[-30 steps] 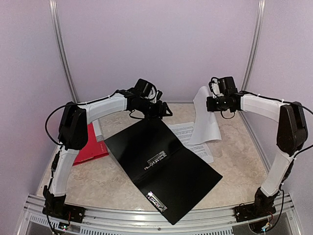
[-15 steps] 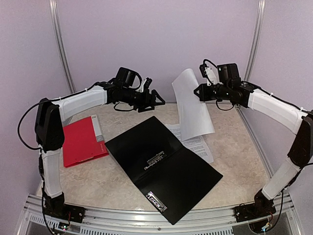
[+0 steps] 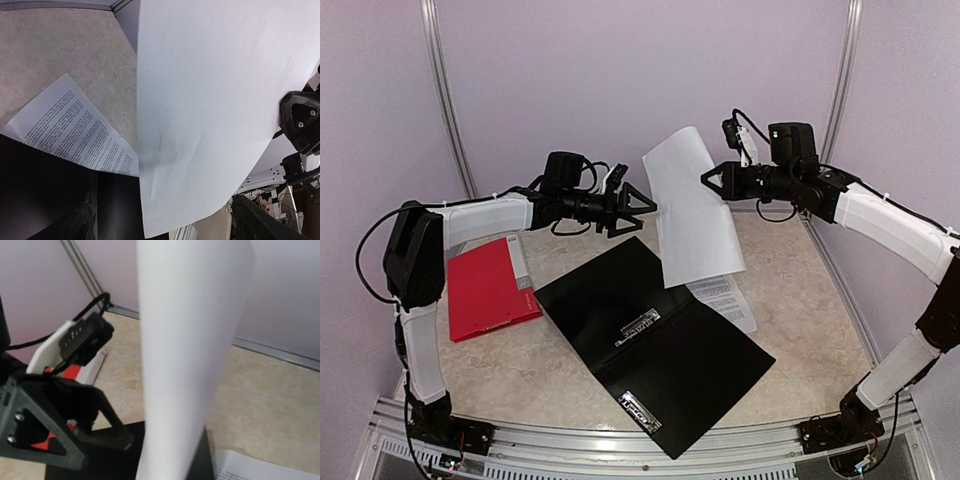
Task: Put the files into the folder
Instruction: Pass from the right arm to the left
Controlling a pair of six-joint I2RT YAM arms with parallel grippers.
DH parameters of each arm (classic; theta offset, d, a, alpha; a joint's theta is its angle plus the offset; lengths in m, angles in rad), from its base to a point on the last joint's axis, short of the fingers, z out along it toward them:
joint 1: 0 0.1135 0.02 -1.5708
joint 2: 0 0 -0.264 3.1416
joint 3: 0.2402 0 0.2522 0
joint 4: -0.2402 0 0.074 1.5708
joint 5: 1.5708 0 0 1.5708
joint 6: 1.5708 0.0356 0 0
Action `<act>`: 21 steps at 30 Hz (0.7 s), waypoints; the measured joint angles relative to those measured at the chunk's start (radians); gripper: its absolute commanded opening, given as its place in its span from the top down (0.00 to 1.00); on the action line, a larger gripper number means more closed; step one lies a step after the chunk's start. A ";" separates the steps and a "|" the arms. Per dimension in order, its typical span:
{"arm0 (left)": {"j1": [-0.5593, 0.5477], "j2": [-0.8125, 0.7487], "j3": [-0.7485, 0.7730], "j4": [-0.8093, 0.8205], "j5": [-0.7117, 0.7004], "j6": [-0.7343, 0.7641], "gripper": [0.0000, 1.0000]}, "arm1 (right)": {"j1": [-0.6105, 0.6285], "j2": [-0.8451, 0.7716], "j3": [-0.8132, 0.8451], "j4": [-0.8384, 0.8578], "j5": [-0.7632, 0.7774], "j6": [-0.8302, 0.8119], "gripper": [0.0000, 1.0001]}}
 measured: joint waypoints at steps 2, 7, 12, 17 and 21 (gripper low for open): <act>0.000 0.005 0.002 0.056 0.037 -0.027 0.05 | 0.001 -0.002 -0.007 0.006 -0.011 0.008 0.93; -0.006 0.063 0.039 0.154 0.098 -0.090 0.05 | 0.001 -0.010 -0.023 0.015 -0.028 0.024 0.93; -0.012 0.119 0.053 0.194 0.116 -0.123 0.12 | 0.001 -0.024 -0.026 0.021 -0.036 0.034 0.93; -0.020 0.157 0.097 0.204 0.132 -0.146 0.27 | 0.001 -0.028 -0.026 0.024 -0.041 0.035 0.93; -0.034 0.172 0.131 0.236 0.150 -0.166 0.41 | 0.001 -0.028 -0.028 0.024 -0.040 0.035 0.93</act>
